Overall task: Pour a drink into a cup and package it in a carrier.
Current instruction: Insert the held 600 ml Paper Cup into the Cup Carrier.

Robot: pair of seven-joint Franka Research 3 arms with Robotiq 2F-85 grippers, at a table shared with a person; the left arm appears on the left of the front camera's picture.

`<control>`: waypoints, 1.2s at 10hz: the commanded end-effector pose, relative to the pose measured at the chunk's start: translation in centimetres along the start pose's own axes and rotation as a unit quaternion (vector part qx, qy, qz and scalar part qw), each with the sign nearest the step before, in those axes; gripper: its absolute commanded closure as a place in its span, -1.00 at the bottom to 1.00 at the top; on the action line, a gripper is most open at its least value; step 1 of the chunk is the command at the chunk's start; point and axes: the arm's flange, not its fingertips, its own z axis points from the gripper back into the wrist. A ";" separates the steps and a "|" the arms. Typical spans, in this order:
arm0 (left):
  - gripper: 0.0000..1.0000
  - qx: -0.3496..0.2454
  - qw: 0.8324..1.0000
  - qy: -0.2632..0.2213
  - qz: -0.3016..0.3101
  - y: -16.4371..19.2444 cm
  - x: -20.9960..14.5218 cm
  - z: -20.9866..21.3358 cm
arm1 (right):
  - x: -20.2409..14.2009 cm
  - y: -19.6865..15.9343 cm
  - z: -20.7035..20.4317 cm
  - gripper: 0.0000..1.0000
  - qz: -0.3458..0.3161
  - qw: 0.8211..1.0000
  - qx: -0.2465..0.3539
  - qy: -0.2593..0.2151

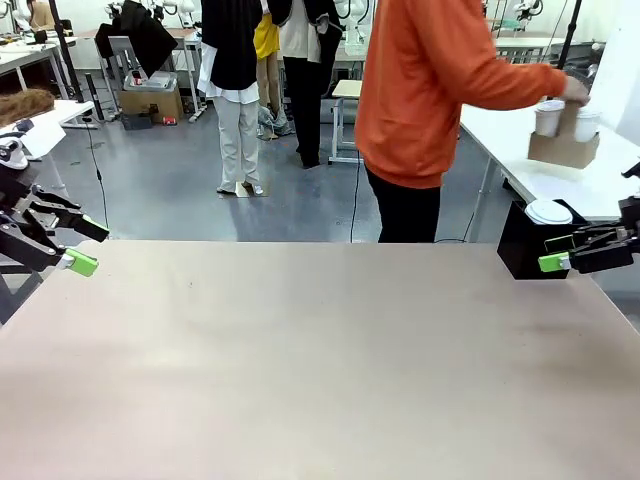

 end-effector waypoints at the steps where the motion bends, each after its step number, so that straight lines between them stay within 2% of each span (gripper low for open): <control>1: -1.00 -0.002 1.000 -0.015 -0.005 0.1 0.0 0.0 | -0.1 -0.1 0.2 -1.00 0.010 1.000 -0.002 0.000; 12: -1.00 -0.002 1.000 -0.015 -0.005 0.1 0.0 0.0 | -0.1 -0.1 0.2 -1.00 0.010 1.000 -0.002 0.000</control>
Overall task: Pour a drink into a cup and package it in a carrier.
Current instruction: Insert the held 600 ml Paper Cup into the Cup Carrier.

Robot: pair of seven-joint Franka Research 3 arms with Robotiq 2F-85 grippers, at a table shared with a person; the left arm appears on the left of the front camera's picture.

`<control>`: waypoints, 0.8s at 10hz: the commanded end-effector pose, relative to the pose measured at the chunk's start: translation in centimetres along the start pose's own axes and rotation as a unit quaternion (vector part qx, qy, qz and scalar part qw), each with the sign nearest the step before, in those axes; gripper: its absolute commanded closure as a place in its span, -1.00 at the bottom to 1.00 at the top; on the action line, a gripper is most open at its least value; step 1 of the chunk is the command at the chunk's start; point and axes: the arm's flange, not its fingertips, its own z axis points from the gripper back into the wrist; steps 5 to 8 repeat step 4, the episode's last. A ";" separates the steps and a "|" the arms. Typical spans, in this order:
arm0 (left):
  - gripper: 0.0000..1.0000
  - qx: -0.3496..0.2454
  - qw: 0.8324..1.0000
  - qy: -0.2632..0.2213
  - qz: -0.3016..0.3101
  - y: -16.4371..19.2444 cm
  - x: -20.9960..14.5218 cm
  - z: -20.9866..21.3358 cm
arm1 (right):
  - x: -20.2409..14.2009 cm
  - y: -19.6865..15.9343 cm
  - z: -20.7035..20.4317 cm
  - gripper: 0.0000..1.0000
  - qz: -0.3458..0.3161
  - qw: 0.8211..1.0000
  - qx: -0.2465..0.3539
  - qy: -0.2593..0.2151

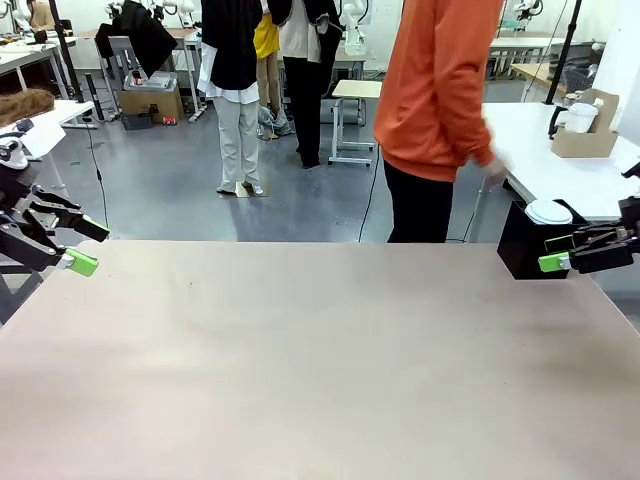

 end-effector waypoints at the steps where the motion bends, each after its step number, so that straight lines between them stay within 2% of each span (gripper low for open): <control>1: -1.00 -0.002 1.000 -0.014 -0.005 0.1 0.0 0.0 | -0.1 -0.1 0.2 -1.00 0.010 1.000 -0.002 0.000; 8: -1.00 -0.002 1.000 -0.014 -0.005 0.1 0.0 0.0 | -0.1 -0.1 0.2 -1.00 0.010 1.000 -0.002 0.000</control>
